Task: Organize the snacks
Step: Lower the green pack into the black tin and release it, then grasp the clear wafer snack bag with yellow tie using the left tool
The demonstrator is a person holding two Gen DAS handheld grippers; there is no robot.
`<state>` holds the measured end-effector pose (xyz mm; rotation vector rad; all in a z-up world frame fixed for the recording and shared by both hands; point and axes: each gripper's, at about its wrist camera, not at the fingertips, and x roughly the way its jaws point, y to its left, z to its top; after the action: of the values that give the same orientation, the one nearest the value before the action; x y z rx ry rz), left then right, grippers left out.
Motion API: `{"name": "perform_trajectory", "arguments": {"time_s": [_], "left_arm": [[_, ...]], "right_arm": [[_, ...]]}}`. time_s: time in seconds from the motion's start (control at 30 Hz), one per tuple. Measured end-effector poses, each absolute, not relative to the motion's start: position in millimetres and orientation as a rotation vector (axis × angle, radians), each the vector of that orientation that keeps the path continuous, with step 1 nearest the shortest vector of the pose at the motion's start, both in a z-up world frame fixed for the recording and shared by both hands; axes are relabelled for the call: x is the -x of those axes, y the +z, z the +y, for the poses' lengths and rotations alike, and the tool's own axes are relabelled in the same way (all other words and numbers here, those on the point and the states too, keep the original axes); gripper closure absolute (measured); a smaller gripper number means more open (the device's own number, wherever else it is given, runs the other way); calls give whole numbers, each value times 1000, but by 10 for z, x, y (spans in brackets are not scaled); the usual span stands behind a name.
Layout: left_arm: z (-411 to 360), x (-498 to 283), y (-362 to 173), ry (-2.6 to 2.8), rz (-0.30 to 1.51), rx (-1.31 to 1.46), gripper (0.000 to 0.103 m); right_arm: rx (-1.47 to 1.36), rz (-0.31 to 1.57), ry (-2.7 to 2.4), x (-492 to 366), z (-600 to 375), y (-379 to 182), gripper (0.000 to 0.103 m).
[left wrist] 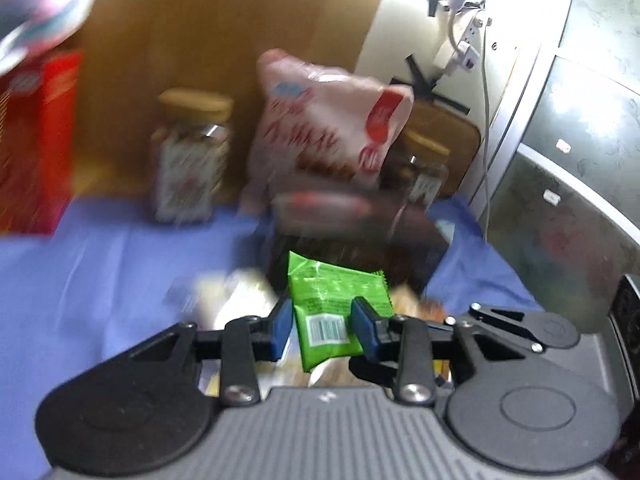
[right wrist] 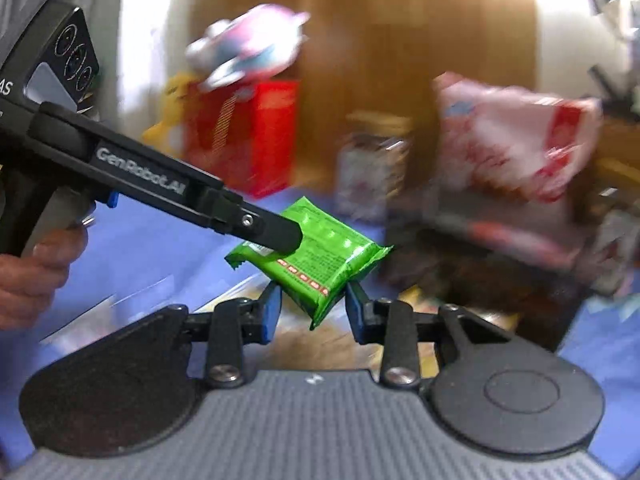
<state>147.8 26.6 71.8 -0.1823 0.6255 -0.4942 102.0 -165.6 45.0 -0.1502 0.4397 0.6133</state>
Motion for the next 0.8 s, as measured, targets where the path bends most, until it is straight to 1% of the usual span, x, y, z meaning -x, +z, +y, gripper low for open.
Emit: {"name": "perform_trajectory", "arguments": {"time_s": [0.13, 0.3, 0.33, 0.4, 0.47, 0.57, 0.7, 0.8], "left_arm": [[-81, -2037, 875, -508, 573, 165, 69], [-332, -2583, 726, -484, 627, 172, 67], [-353, -2639, 684, -472, 641, 167, 67], [-374, -2718, 585, -450, 676, 153, 67], [-386, -2726, 519, -438, 681, 147, 67], [-290, -2664, 558, -471, 678, 153, 65], [148, -2328, 686, -470, 583, 206, 55], [540, -2144, 611, -419, 598, 263, 55]], "right_arm": [[128, 390, 504, -1450, -1832, 613, 65], [98, 436, 426, -1932, -1952, 531, 65], [81, 440, 426, -1989, -1986, 497, 59], [61, 433, 422, -2051, -2012, 460, 58], [85, 417, 412, -2020, -1992, 458, 56], [89, 387, 401, -1926, -1967, 461, 55], [51, 338, 439, -1684, -2017, 523, 55], [29, 409, 579, -1574, -1915, 483, 51]]}}
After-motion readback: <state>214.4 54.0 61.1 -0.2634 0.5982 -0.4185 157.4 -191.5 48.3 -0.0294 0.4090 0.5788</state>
